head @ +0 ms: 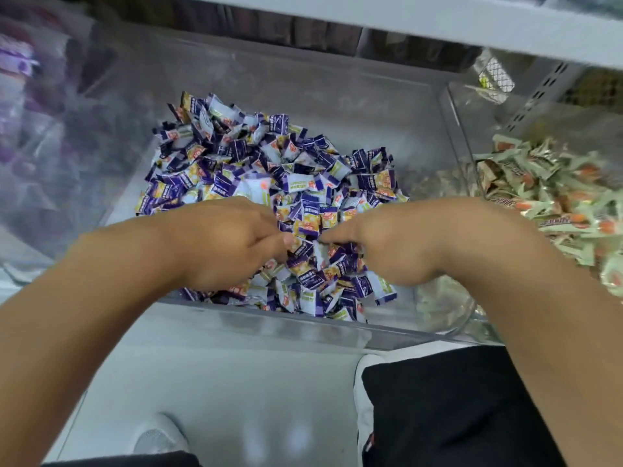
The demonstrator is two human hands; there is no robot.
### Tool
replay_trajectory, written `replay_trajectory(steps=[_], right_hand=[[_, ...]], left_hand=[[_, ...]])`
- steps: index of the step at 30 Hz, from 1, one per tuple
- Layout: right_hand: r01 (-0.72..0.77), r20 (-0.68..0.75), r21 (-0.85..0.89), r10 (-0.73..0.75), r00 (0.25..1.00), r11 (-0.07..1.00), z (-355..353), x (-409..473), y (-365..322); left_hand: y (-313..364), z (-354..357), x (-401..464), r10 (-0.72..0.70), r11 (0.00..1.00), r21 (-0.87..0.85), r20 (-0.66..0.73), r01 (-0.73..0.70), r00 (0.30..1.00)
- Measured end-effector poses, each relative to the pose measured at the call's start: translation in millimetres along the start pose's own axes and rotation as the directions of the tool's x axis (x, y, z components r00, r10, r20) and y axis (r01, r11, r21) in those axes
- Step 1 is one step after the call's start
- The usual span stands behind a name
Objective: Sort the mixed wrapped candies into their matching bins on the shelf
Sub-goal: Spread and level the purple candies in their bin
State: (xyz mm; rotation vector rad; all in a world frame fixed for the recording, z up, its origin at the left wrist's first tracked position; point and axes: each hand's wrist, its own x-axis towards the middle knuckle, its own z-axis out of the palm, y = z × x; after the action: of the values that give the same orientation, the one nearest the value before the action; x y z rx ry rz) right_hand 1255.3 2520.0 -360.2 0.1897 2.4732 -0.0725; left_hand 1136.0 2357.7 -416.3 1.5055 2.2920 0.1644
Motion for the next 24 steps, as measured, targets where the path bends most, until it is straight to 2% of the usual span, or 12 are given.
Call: replay_trajectory(steps=[3, 5, 8, 11, 12, 14, 16, 17, 19, 22, 24], right_hand=[[0.028, 0.066, -0.159, -0.018, 0.998, 0.987, 10.0, 8.0, -9.3], [0.051, 0.087, -0.146, -0.039, 0.995, 0.988, 14.6, 8.4, -12.7], [0.119, 0.114, -0.096, -0.108, 0.988, 0.988, 24.0, 1.5, -11.3], [0.104, 0.096, -0.036, -0.100, 0.990, 0.994, 23.3, -14.1, -9.9], [0.086, 0.054, -0.048, -0.083, 0.995, 0.995, 20.0, -17.3, -8.8], [0.019, -0.129, -0.024, -0.022, 0.991, 1.000, 9.8, -16.3, -5.8], [0.007, -0.265, 0.045, 0.005, 0.964, 0.999, 0.0, -8.9, -3.1], [0.024, -0.255, 0.049, -0.011, 0.967, 0.999, -3.7, -3.1, -3.9], [0.071, -0.148, -0.011, -0.072, 0.986, 0.997, -6.8, 7.2, -10.3], [0.095, -0.031, -0.179, -0.102, 0.994, 0.979, 0.1, 23.2, -20.7], [0.108, 0.031, -0.307, -0.104, 0.994, 0.946, 5.0, 26.6, -22.6]], left_hand=[[-11.4, -2.9, -6.0, -0.104, 0.995, -0.004, -0.027, 0.104, 0.994], [-20.8, -5.5, -9.7, -0.164, 0.984, 0.064, -0.046, 0.167, 0.985], [-30.3, -5.1, -12.3, -0.156, 0.984, 0.078, -0.089, 0.163, 0.984], [-23.5, -6.0, -14.2, -0.087, 0.995, 0.029, -0.218, 0.095, 0.972], [-19.0, -7.0, -12.0, -0.026, 1.000, 0.002, -0.295, 0.027, 0.955], [-9.4, -7.7, -6.6, 0.062, 0.996, -0.036, -0.391, -0.083, 0.918], [-5.2, -4.0, -0.6, 0.074, 0.992, -0.076, -0.307, -0.102, 0.949], [-4.2, -0.6, 1.6, 0.070, 0.994, -0.070, -0.219, -0.088, 0.973], [-7.3, 4.9, 3.7, 0.029, 0.999, -0.031, -0.091, -0.032, 0.995], [-12.3, 2.4, 3.8, -0.080, 0.997, 0.019, -0.019, 0.081, 0.997], [-11.7, -0.5, 1.3, -0.108, 0.994, 0.036, 0.017, 0.108, 0.994]])
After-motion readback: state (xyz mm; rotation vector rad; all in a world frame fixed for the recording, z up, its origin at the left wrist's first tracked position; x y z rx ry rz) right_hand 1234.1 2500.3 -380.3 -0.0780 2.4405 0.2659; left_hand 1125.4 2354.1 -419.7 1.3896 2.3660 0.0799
